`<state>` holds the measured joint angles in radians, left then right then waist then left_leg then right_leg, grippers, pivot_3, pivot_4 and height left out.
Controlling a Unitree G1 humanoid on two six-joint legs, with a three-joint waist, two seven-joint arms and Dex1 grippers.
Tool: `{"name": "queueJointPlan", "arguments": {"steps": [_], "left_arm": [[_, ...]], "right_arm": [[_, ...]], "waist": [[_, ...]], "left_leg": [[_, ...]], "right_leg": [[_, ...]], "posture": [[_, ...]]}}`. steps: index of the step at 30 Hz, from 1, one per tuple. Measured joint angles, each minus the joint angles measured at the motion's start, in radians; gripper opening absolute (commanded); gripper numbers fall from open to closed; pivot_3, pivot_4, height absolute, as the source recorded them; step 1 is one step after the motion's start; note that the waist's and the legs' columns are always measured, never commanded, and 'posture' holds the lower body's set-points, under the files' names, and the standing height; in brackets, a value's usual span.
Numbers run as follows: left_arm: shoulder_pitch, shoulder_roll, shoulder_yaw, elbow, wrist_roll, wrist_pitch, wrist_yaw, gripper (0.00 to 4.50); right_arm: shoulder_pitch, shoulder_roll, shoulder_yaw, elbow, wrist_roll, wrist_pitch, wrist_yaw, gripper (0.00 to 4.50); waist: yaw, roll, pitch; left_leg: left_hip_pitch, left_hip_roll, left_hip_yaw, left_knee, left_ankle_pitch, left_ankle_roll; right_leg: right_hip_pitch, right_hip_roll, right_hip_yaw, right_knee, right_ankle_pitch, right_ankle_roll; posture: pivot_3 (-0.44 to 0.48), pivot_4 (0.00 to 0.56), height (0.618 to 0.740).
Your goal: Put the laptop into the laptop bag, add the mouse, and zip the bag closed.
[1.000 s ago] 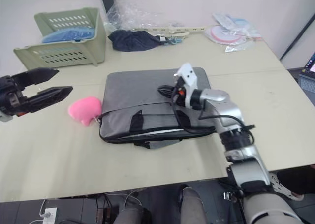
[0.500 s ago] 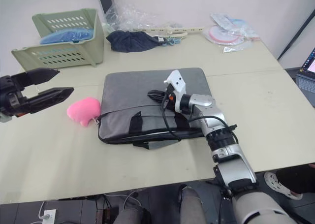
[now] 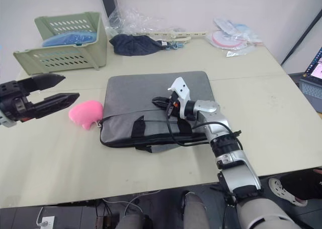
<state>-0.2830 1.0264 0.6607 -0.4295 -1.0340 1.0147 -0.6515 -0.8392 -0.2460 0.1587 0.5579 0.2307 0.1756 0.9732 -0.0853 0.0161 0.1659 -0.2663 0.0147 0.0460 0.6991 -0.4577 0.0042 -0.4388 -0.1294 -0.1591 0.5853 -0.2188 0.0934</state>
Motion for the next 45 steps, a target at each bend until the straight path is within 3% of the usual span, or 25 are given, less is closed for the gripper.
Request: {"name": "queueJointPlan", "arguments": {"steps": [8,32,42,45], "left_arm": [[0.015,0.000,-0.001,-0.042,-0.065,0.012,-0.012,4.50],[0.039,-0.004,0.006,-0.058,-0.078,-0.001,0.016,4.50],[0.099,-0.078,0.035,0.225,0.141,-0.200,0.020,4.50],[0.067,-0.120,-0.039,0.577,0.302,-0.412,-0.052,4.50]], "right_arm": [[-0.018,-0.008,0.000,0.027,-0.019,-0.002,0.032,0.08],[-0.013,-0.007,0.000,0.090,-0.066,-0.089,0.049,0.08],[0.011,-0.008,0.000,0.042,-0.066,-0.075,0.049,0.08],[0.044,-0.009,0.000,-0.022,-0.066,-0.042,0.045,0.08]], "waist": [[0.004,-0.001,0.000],[0.010,-0.001,-0.008],[0.009,0.002,-0.009],[0.009,0.004,-0.011]], "left_leg": [[0.000,0.000,-0.006,0.000,0.000,0.000],[0.002,0.001,-0.012,0.000,-0.001,-0.002],[0.002,0.002,-0.009,-0.002,-0.002,-0.003],[0.002,0.005,-0.009,-0.004,-0.002,-0.005]], "right_leg": [[0.002,-0.001,0.001,0.000,0.000,0.000],[0.011,0.001,0.001,-0.002,-0.003,-0.004],[0.011,0.004,0.000,-0.002,-0.004,-0.004],[0.010,0.008,-0.001,-0.003,-0.005,-0.004]], "posture": [[0.000,0.150,0.740],[0.000,0.150,0.740],[0.000,0.150,0.740],[0.000,0.150,0.740]]}}
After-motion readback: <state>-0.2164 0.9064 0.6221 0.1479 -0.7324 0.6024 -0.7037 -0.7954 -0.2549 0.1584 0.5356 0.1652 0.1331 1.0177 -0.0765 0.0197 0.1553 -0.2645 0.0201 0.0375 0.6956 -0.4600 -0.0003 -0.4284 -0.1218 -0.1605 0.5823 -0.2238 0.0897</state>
